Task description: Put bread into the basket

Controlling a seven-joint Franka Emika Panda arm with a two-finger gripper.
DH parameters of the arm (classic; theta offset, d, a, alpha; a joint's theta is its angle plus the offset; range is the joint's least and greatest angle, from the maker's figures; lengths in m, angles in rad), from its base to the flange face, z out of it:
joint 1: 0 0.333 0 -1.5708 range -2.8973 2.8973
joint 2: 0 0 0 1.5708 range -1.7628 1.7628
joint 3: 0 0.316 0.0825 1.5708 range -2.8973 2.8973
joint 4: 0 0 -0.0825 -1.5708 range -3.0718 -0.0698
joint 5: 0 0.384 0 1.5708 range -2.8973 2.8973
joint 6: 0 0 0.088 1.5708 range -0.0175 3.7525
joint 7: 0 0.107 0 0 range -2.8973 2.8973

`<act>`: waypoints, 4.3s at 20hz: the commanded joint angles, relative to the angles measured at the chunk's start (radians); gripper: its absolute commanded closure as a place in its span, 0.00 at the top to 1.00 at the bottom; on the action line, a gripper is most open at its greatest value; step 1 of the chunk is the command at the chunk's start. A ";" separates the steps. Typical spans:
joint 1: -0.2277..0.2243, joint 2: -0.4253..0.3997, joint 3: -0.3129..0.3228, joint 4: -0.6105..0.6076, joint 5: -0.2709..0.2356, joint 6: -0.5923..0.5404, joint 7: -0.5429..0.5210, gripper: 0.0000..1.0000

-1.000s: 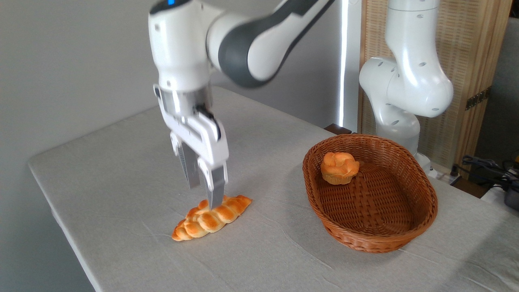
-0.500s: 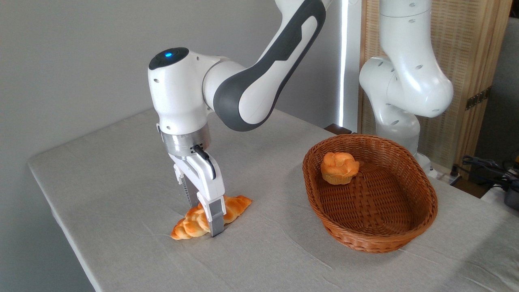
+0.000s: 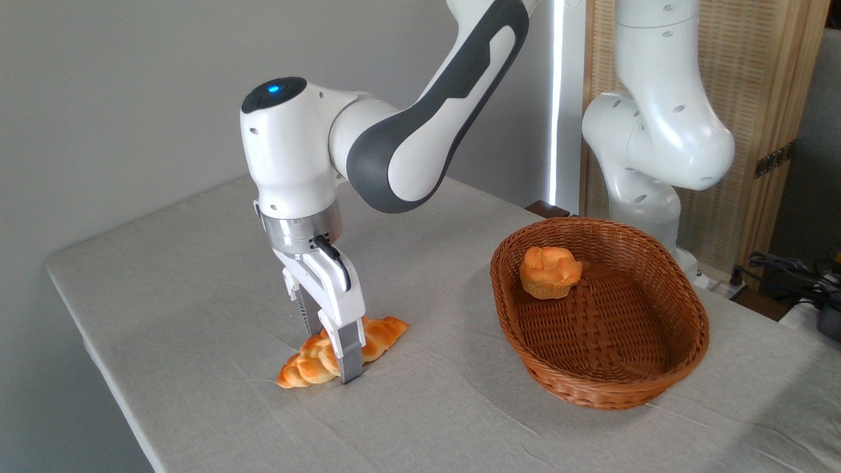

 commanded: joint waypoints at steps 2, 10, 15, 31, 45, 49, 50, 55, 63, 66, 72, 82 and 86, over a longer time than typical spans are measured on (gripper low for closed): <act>0.016 0.040 0.002 0.008 0.014 -0.001 0.008 0.20; 0.018 0.037 0.008 0.075 0.014 -0.105 0.014 0.17; 0.036 0.006 0.014 0.232 0.021 -0.352 0.031 0.18; -0.089 -0.600 0.422 -0.200 0.233 -0.573 0.793 0.26; -0.197 -0.588 0.598 -0.293 0.301 -0.581 0.784 0.83; -0.197 -0.585 0.605 -0.300 0.301 -0.581 0.781 0.95; -0.197 -0.583 0.605 -0.300 0.301 -0.581 0.781 0.96; -0.198 -0.582 0.605 -0.300 0.301 -0.581 0.780 1.00; -0.197 -0.583 0.594 -0.270 0.261 -0.586 0.742 1.00; -0.197 -0.568 0.545 -0.177 0.155 -0.589 0.630 1.00; -0.197 -0.350 0.375 0.170 0.037 -0.650 0.326 1.00; -0.034 -0.129 0.060 0.473 0.006 -0.593 -0.111 1.00; -0.025 -0.126 0.055 0.470 0.000 -0.584 -0.177 1.00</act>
